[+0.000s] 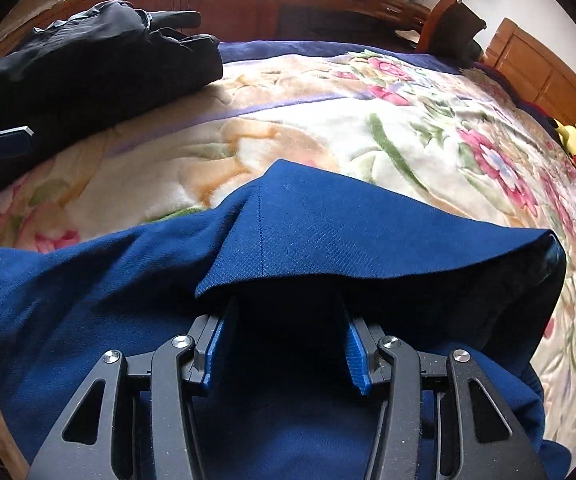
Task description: Fold large clothes
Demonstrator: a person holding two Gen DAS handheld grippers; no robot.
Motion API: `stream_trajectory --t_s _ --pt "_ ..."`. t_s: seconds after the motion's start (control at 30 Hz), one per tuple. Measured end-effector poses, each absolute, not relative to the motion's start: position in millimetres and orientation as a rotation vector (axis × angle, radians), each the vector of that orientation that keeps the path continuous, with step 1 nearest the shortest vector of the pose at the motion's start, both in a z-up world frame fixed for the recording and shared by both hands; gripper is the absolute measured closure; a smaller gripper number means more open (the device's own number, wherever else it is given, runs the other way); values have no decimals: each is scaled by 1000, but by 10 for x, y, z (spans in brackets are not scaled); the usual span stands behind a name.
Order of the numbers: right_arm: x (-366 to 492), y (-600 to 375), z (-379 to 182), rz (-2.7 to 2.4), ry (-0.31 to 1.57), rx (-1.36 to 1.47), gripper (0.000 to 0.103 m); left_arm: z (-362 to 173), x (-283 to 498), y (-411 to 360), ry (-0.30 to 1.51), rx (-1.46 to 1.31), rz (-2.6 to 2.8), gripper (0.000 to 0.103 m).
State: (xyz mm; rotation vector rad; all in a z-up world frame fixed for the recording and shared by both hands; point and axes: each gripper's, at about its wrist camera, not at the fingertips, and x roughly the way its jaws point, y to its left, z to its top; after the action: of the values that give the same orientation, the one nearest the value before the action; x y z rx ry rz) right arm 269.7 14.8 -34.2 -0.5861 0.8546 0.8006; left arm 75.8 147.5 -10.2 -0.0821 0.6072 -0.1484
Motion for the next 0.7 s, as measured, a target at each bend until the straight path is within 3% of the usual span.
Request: stream_trajectory --t_s 0.07,0.1,0.4,0.6,0.67,0.7 --pt "2693 184 -374 798 846 -621 100 -102 766 1448 607 -79 -152 20" --pt "2690 206 -393 797 840 -640 103 -99 769 1441 607 -77 -153 20" --pt "2929 66 151 525 561 -481 103 -101 809 1385 608 -74 -165 20" --pt "3085 -17 194 514 594 -395 103 -117 821 1342 614 -63 -170 20" --pt "3113 -63 207 537 610 -345 97 -106 821 1347 612 -67 -169 20" --pt "3118 -93 198 564 631 -304 88 -100 824 1348 612 -69 -169 20"
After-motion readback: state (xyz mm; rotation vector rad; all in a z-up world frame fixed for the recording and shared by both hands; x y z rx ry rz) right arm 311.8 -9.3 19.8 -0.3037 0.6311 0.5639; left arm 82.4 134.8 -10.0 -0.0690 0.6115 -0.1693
